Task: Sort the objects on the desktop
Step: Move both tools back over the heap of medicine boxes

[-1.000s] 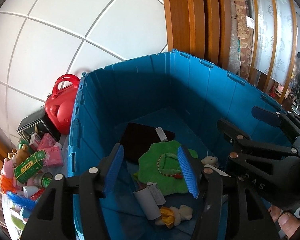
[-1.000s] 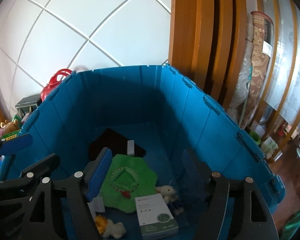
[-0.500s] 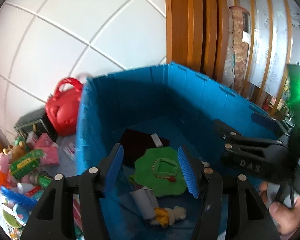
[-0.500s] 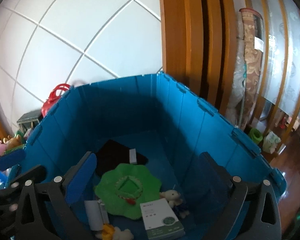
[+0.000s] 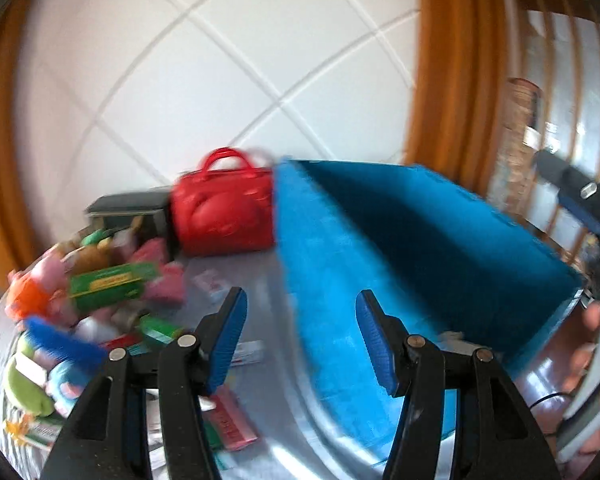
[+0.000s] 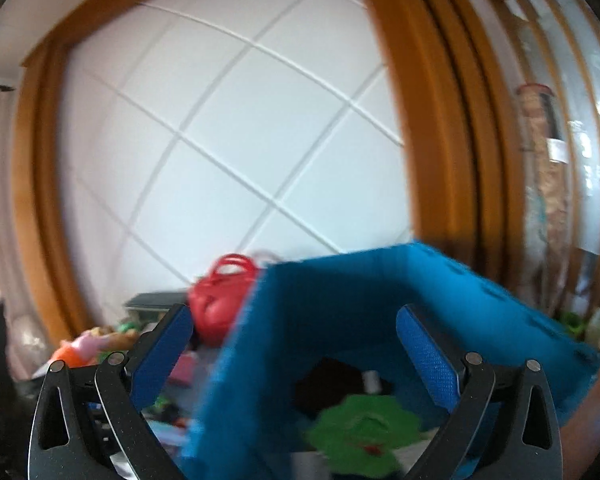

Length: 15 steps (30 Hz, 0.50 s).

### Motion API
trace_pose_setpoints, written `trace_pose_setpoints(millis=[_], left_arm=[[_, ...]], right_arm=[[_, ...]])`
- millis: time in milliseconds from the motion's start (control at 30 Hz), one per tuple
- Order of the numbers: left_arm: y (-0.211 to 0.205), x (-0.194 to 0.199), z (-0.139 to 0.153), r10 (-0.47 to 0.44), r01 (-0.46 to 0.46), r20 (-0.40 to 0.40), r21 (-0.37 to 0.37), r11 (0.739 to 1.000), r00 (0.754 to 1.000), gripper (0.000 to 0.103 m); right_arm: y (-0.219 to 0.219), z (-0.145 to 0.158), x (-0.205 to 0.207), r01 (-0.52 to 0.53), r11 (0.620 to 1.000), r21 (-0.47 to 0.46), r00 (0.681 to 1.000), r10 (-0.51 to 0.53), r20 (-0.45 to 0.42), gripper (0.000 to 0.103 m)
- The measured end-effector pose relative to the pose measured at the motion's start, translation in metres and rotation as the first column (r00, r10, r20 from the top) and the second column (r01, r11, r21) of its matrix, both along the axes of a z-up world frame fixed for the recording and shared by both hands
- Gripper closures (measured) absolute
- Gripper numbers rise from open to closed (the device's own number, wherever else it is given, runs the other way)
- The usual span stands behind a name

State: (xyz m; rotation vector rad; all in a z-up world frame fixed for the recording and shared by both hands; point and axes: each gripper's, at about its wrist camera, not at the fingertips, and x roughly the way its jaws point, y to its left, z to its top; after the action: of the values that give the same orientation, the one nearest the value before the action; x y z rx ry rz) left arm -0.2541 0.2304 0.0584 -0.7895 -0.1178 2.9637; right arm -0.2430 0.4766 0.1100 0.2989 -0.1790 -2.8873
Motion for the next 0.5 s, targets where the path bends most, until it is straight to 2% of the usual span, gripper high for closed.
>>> trace_pose_setpoints(millis=[133,267,367,500], left_arm=[[-0.063,0.016,-0.024,0.094,-0.09,0.062,-0.061,0.994,0.994,0.047],[-0.13,0.037,-0.065,0.136,-0.125,0.149,-0.081,0.989,0.979,0.047],[-0.169,0.052,-0.106,0.136,-0.113,0.218,-0.115,0.987,0.966,0.047],[-0.195,0.06,-0.16,0.088,-0.043,0.318,-0.148,0.988,0.944,0.047]], right_arm=[[-0.045,0.0,0.002,-0.072,0.997,0.005,0.997,0.072,0.019,0.0],[-0.099,-0.011,0.008,-0.13,0.989,0.066,0.99,0.126,0.061,0.0],[-0.144,-0.029,0.013,-0.185,0.977,0.105,0.978,0.173,0.113,0.0],[-0.192,-0.066,0.017,-0.233,0.963,0.136,0.953,0.199,0.229,0.0]])
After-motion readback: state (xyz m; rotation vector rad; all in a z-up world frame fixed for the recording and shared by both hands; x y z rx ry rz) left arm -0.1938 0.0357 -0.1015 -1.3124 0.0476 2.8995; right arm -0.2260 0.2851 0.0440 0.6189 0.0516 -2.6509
